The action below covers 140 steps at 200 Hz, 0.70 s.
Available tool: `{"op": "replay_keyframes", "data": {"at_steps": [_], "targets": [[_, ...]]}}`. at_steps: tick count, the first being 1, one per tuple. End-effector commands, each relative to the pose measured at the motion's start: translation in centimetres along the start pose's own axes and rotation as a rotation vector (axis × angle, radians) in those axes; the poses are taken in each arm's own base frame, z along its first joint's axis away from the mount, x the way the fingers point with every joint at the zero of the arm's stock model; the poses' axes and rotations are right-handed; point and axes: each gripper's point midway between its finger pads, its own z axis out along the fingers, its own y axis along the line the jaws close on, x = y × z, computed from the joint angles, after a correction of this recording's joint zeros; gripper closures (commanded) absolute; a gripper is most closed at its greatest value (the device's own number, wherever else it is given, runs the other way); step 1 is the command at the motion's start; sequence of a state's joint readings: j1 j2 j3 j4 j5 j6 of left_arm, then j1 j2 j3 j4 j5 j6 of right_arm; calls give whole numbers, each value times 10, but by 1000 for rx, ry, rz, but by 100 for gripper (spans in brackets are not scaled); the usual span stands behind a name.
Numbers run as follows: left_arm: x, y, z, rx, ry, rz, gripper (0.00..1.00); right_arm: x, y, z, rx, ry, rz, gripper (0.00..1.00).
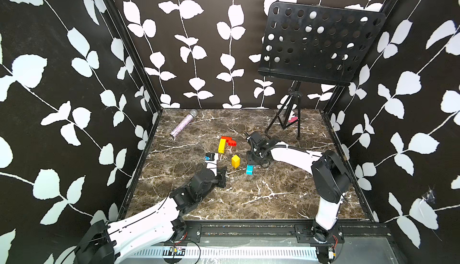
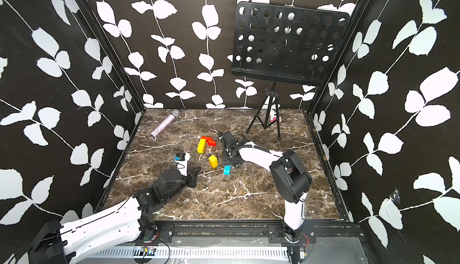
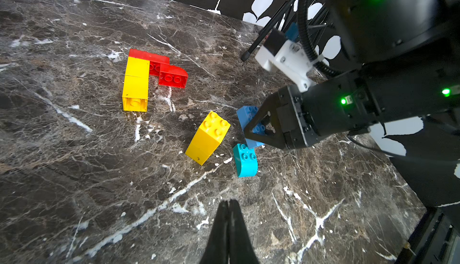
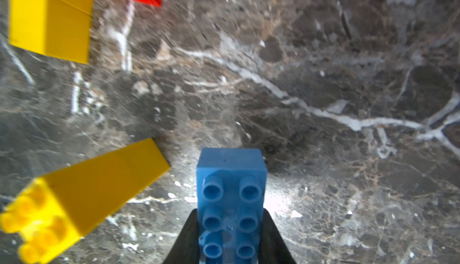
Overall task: Assemble the letter r with lego
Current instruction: Assemble the lego brick with the lego brick.
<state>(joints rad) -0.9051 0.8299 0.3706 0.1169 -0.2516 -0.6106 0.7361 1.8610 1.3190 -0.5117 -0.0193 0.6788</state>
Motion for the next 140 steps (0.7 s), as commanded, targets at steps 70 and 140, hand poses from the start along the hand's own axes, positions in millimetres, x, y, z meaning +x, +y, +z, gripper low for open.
{"op": "replay_keyframes", "data": {"at_steps": [70, 140], "targets": [[3, 6, -1, -12, -10, -8, 98, -5, 2, 0, 48, -10, 67, 100], [5, 9, -3, -19, -13, -6, 98, 10, -5, 11, 89, 34, 90, 100]]}}
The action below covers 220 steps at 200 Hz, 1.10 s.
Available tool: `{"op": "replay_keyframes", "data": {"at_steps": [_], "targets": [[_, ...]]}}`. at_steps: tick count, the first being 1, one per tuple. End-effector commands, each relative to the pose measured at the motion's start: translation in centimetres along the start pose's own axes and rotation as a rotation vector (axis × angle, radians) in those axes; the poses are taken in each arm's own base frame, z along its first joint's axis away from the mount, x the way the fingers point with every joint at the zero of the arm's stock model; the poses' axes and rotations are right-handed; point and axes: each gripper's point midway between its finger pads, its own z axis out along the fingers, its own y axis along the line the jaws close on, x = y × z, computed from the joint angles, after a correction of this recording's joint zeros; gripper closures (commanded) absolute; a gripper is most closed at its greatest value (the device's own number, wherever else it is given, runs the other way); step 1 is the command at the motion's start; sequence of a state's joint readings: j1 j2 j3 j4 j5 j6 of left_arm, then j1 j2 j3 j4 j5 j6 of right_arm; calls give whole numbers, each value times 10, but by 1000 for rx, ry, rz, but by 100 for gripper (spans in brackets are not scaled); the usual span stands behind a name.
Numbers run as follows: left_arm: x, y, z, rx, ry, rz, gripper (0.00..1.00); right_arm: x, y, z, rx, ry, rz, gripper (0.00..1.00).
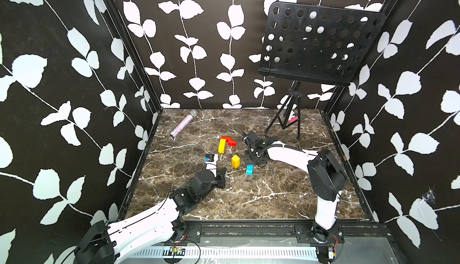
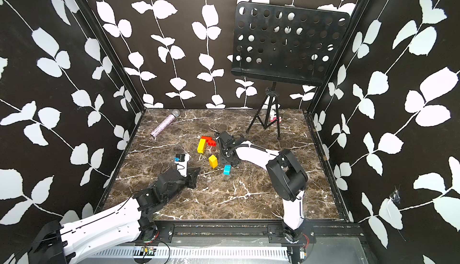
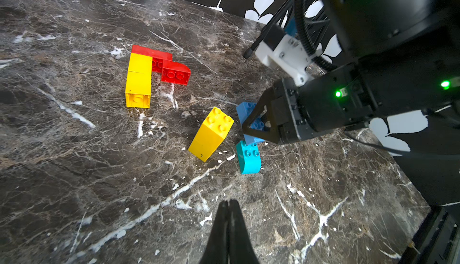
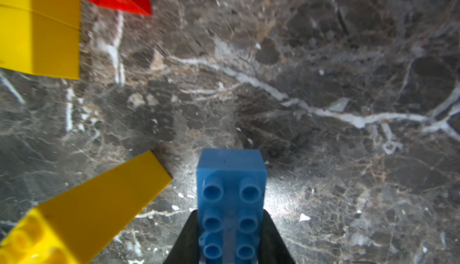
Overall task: Assemble the letter r with lego
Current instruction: Assemble the lego brick with the lego brick.
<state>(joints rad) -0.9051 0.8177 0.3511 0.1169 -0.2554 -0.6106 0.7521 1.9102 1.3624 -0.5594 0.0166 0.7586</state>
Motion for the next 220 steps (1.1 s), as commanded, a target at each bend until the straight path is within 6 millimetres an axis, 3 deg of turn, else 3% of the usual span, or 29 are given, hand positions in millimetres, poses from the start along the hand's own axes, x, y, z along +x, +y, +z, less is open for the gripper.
{"op": "replay_keyframes", "data": {"at_steps": [1, 93, 175, 220], "targets": [[0, 5, -2, -11, -17, -8, 98, 5, -5, 2, 35, 10, 28, 100], [4, 9, -3, -17, -20, -9, 98, 19, -12, 10, 93, 44, 48, 100], [5, 12, -4, -24, -21, -7, 98, 20, -6, 19, 127, 74, 19, 100], [6, 14, -4, -31, -21, 0, 98, 31, -18, 27, 198, 119, -5, 100]]}}
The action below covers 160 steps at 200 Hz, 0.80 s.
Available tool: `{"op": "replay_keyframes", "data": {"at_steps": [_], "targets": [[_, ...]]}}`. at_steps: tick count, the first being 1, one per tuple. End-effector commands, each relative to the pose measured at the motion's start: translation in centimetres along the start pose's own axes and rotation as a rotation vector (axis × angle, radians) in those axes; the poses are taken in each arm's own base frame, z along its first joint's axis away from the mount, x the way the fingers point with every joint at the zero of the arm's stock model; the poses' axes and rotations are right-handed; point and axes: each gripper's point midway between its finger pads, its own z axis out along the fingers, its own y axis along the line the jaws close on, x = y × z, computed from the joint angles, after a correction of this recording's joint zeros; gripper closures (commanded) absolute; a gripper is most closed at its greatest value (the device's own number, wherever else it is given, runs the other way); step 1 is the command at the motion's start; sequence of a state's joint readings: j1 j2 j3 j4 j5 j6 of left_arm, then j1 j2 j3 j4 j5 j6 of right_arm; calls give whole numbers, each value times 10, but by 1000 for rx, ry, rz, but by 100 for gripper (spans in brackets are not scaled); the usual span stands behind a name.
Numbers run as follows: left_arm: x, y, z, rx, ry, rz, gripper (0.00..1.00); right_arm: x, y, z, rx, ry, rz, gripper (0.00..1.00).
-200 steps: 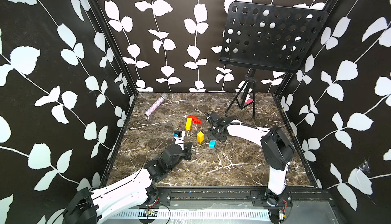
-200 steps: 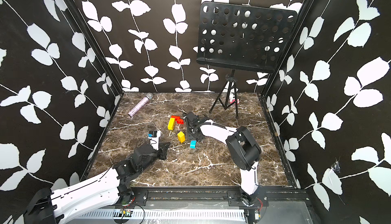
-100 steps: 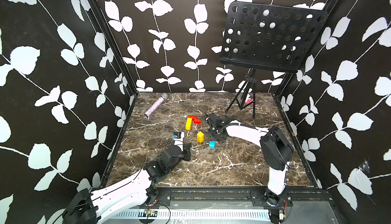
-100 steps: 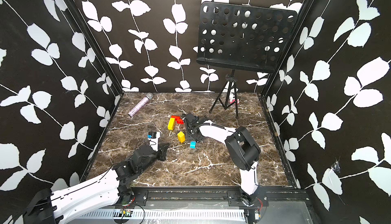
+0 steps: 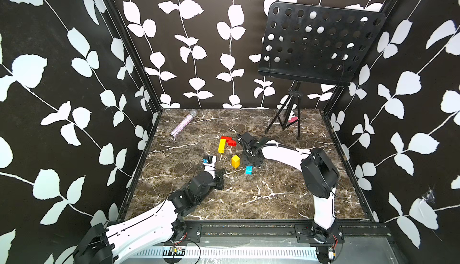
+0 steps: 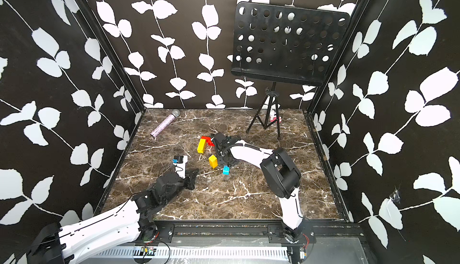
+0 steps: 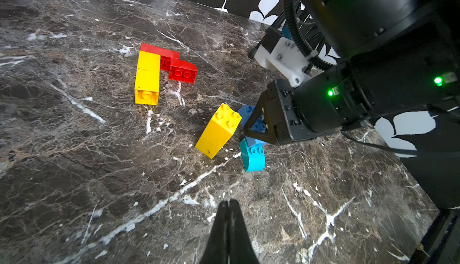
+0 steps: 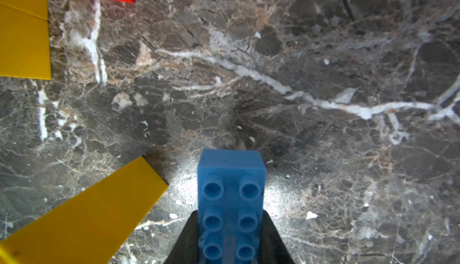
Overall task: Assemble the letter r with lego
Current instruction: Assemble the lego brick with the lego brick.
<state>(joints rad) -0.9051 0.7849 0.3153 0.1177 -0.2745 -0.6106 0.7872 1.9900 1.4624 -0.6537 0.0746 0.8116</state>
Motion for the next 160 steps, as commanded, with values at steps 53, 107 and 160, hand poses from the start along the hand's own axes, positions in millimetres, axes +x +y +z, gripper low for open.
{"op": "replay_keyframes", "data": {"at_steps": [53, 107, 160], "targets": [[3, 9, -3, -22, -14, 2, 98, 49, -34, 24, 188, 94, -31, 100], [5, 14, -10, -23, -25, -10, 98, 87, -53, 47, 224, 154, 4, 100], [5, 19, -18, -29, -39, -26, 98, 111, -51, 68, 190, 256, 14, 100]]}}
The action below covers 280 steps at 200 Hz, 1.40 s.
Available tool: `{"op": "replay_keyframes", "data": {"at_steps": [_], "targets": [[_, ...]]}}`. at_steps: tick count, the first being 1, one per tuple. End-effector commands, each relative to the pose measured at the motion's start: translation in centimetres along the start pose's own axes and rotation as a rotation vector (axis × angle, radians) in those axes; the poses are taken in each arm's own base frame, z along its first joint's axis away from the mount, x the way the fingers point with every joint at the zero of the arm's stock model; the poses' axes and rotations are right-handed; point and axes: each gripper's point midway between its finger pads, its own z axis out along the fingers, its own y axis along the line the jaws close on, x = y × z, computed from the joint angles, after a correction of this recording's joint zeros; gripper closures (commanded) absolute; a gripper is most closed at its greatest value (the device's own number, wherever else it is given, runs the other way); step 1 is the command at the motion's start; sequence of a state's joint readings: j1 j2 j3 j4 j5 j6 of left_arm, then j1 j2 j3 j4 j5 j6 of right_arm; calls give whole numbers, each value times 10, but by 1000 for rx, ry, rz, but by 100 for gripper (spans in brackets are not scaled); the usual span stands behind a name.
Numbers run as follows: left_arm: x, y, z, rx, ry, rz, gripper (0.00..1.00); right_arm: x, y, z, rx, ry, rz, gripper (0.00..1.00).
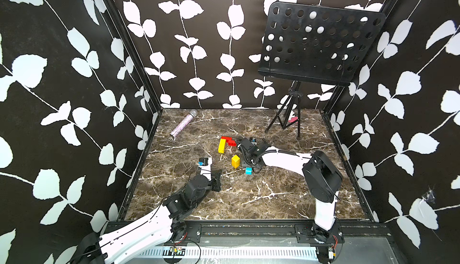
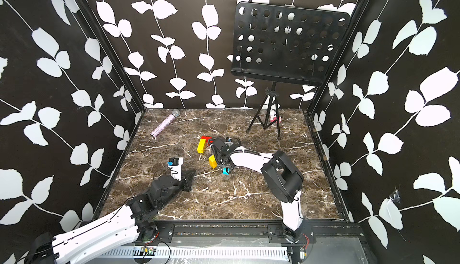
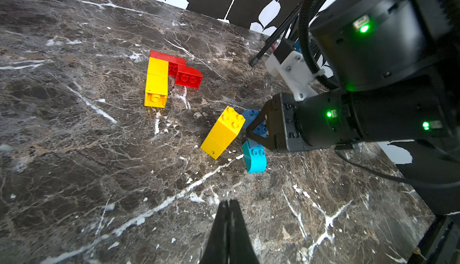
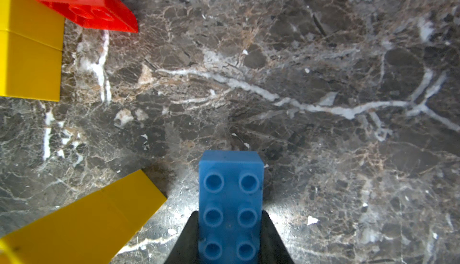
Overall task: Assemble the letter r with lego
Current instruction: Assemble the lego brick with the lego brick.
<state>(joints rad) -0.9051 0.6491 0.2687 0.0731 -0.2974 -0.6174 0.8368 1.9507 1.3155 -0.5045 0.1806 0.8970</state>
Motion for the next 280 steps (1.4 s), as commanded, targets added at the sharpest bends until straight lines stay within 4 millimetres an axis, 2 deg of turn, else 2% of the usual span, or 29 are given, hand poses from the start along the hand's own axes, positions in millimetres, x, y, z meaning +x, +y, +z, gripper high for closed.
{"op": "replay_keyframes", "data": {"at_steps": [1, 44, 85, 207, 252, 280], "targets": [[7, 11, -3, -34, 9, -5, 98, 102, -49, 48, 166, 350, -46, 100], [7, 15, -8, -35, -12, -26, 98, 106, -61, 46, 222, 371, -101, 100], [8, 19, -9, -42, -19, -37, 99, 119, -73, 47, 268, 397, -140, 100], [9, 21, -10, -53, -18, -40, 99, 146, -72, 61, 293, 510, -202, 100], [8, 21, -10, -54, -21, -44, 99, 138, -74, 49, 291, 460, -191, 100], [8, 21, -9, -54, -20, -44, 100, 143, -76, 49, 283, 474, -185, 100]]}}
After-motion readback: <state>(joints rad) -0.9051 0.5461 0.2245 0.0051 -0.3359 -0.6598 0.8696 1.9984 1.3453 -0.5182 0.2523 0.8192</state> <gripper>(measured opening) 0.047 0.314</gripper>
